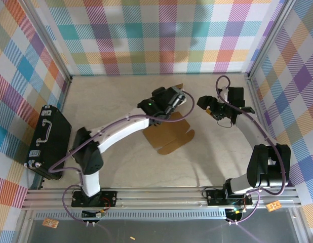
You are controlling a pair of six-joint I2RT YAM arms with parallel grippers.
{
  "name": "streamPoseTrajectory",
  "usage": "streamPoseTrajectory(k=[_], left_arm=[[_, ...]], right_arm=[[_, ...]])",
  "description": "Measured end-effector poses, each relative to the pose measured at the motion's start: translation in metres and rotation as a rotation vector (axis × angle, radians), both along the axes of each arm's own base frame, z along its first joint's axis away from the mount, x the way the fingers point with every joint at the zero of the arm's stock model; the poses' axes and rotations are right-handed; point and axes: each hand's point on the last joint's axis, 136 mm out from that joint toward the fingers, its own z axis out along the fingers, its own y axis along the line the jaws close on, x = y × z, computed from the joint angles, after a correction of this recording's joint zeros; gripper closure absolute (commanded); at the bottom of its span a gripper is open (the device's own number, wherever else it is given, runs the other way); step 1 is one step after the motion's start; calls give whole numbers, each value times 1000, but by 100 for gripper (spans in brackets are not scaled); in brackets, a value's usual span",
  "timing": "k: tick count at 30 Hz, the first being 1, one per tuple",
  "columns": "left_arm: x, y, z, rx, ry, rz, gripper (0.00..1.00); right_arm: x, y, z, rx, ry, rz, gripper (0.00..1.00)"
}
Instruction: Fold the paper box
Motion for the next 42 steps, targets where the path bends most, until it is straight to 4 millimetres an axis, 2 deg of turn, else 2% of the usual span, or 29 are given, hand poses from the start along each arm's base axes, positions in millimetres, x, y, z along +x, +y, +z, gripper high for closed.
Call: streamPoseTrajectory(k=[2, 5, 11, 18, 20, 25, 27, 30, 33, 35, 37, 42], left_arm=[[5, 2, -27, 83, 20, 23, 36], [17, 7, -46, 180, -18, 48, 34], [46, 16, -52, 258, -131, 107, 37], [63, 23, -53, 331, -216, 131, 45], [65, 23, -55, 338, -223, 136, 53], [63, 32, -70, 388, -219, 140, 86], [60, 35, -78, 412, -224, 137, 95], [53, 35, -70, 373, -260, 96, 100], [40, 33, -67, 338, -253, 2, 100], [31, 26, -67, 304, -248, -86, 100], [21, 23, -69, 280, -244, -157, 100], [10, 8, -70, 216, -267, -268, 100]], right_arm=[[0, 1, 1, 5, -6, 5, 20], [2, 2, 3, 8, -18, 9, 20], [1, 2, 5, 7, -26, 10, 20], [-2, 1, 15, 4, -54, 12, 20], [-2, 1, 15, 3, -52, 12, 20], [-2, 1, 15, 3, -50, 12, 21], [-3, 0, 13, -1, -41, 8, 21], [-6, -3, 13, -3, -25, -7, 22], [-14, -7, 15, 8, -26, -24, 23], [-24, -4, 14, 41, -24, -18, 29], [-33, 1, 4, 89, -7, -17, 39], [-66, 20, -66, 133, 138, -12, 76]])
